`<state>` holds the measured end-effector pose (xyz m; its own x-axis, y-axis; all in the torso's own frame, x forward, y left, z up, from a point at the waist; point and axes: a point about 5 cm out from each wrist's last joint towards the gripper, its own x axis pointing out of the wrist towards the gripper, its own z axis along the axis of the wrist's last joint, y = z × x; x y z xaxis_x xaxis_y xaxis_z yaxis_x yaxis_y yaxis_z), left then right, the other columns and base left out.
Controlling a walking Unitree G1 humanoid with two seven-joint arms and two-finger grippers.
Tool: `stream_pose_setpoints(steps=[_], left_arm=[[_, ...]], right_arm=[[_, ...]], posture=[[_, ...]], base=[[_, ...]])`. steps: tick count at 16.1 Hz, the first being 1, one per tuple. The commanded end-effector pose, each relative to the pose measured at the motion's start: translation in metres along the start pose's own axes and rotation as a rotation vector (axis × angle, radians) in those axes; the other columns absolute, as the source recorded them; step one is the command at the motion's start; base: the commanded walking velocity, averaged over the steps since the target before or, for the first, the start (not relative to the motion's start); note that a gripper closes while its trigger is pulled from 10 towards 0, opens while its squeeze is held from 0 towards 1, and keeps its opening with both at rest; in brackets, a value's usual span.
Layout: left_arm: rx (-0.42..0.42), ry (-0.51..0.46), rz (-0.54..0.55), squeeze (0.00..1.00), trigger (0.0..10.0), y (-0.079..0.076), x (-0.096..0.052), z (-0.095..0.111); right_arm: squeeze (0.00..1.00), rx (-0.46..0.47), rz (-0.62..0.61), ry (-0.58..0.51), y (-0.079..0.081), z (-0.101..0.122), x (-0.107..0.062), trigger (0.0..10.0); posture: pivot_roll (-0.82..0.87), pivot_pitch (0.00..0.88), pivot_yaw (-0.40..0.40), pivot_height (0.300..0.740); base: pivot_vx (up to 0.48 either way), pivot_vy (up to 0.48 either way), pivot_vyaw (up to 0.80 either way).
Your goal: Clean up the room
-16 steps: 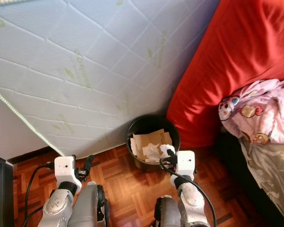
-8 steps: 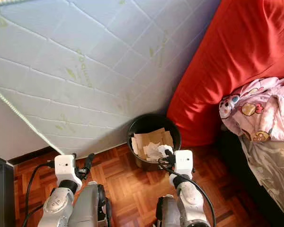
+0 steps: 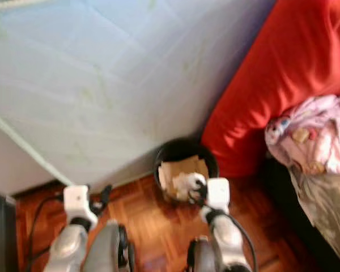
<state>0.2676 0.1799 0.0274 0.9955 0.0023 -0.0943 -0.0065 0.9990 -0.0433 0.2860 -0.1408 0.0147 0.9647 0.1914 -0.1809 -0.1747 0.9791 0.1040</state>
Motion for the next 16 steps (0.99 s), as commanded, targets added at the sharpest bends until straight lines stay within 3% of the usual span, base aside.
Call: stream_pose_setpoints(steps=[1, 10, 16], left_arm=[[-0.022, 0.033, -0.007, 0.00, 10.0, -0.005, -0.004, -0.008], [-0.019, 0.026, -0.009, 0.00, 10.0, -0.006, -0.005, -0.006], [-0.031, -0.027, -0.018, 0.00, 10.0, -0.009, -0.001, 0.009]], right_arm=[[0.00, 0.003, -0.023, 0.049, -0.007, -0.012, -0.008, 10.0], [0.00, -0.005, -0.004, 0.076, -0.007, -0.014, -0.006, 10.0], [0.00, 0.027, -0.035, 0.131, -0.019, -0.002, 0.009, 10.0]], posture=[[-0.05, 0.261, -0.032, 0.634], [-0.04, 0.284, -0.032, 0.634], [-0.01, 0.326, -0.036, 0.634]], base=[[0.416, 0.000, 0.00], [0.350, 0.000, 0.00], [0.000, 0.000, 0.00]])
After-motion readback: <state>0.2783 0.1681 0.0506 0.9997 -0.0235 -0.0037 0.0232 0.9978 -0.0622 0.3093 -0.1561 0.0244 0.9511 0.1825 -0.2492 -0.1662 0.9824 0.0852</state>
